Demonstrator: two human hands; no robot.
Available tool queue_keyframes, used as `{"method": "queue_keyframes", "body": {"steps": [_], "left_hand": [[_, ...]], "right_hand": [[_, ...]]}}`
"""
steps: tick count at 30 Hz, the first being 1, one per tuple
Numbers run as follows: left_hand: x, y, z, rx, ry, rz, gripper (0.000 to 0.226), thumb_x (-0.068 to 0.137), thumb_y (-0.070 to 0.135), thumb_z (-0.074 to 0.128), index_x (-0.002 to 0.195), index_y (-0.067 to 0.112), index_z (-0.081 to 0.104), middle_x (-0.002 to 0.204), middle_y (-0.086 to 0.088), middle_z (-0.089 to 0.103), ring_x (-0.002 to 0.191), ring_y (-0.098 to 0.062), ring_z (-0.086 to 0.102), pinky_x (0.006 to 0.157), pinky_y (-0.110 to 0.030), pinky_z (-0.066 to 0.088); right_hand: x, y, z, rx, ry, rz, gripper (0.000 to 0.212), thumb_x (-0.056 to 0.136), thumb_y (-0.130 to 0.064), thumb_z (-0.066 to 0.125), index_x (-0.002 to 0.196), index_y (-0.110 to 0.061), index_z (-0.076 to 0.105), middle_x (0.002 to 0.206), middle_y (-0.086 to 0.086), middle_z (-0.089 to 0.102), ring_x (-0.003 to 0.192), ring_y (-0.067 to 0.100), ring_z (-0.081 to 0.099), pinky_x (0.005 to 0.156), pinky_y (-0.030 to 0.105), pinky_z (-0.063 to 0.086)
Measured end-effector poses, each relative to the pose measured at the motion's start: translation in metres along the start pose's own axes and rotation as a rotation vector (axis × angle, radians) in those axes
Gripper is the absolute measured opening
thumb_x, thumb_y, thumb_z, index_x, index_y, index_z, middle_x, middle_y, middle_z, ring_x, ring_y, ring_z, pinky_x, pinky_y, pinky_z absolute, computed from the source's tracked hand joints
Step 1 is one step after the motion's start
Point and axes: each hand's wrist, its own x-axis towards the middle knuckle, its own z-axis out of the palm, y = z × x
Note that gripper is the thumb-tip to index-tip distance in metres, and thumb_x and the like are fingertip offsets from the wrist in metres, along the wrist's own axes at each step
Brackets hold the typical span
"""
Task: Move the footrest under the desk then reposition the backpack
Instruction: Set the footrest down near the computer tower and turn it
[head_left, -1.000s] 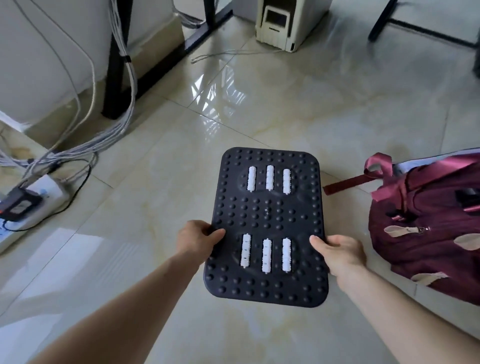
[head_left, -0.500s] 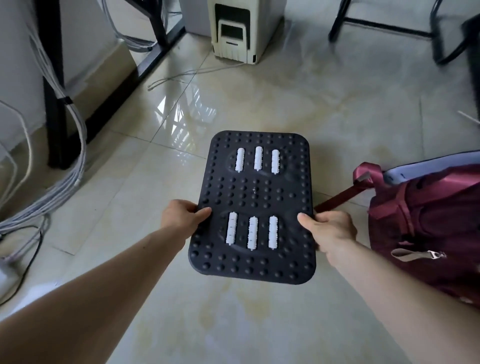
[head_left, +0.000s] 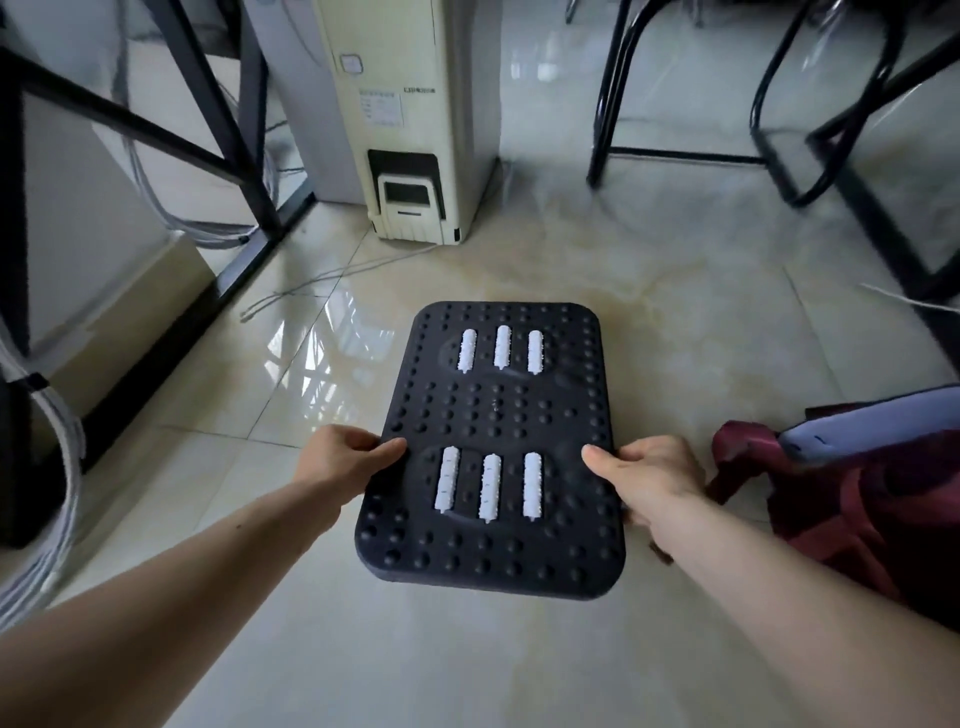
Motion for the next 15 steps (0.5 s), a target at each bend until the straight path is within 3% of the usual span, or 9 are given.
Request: {"method": "queue_keyframes", "body": {"steps": [4,9,15], "left_hand": [[0.025,0.011,-0.002,0.017,-0.016,0.051,0.021,0.078,0.029,0.079,0.072,0.009,0.078,0.083,-0.017,0.077,0.072,-0.026,0.067,0.083,-0.049,0.057],[0.033,0.018,0.002,0.016,-0.002,0.099,0.025,0.079,0.031,0.078,0.074,0.007,0.078,0.082,-0.018,0.077,0.075,-0.032,0.071,0.08,-0.048,0.057],[0.031,0.021,0.002,-0.026,-0.032,0.07,0.024,0.077,0.034,0.078,0.079,0.01,0.077,0.08,-0.008,0.077,0.079,-0.026,0.073,0.08,-0.044,0.06]], "right_hand": [[0.009,-0.013,0.004,-0.038,0.049,-0.042,0.046,0.068,-0.04,0.08,0.066,0.003,0.067,0.072,0.016,0.074,0.073,0.037,0.071,0.068,0.045,0.061],[0.018,-0.019,0.006,-0.039,0.068,-0.009,0.044,0.064,-0.04,0.082,0.068,0.001,0.069,0.07,0.013,0.075,0.07,0.034,0.073,0.068,0.047,0.061],[0.021,-0.028,0.004,-0.022,0.036,0.042,0.039,0.061,-0.038,0.086,0.073,-0.003,0.072,0.076,0.013,0.076,0.072,0.032,0.074,0.071,0.047,0.062]]}}
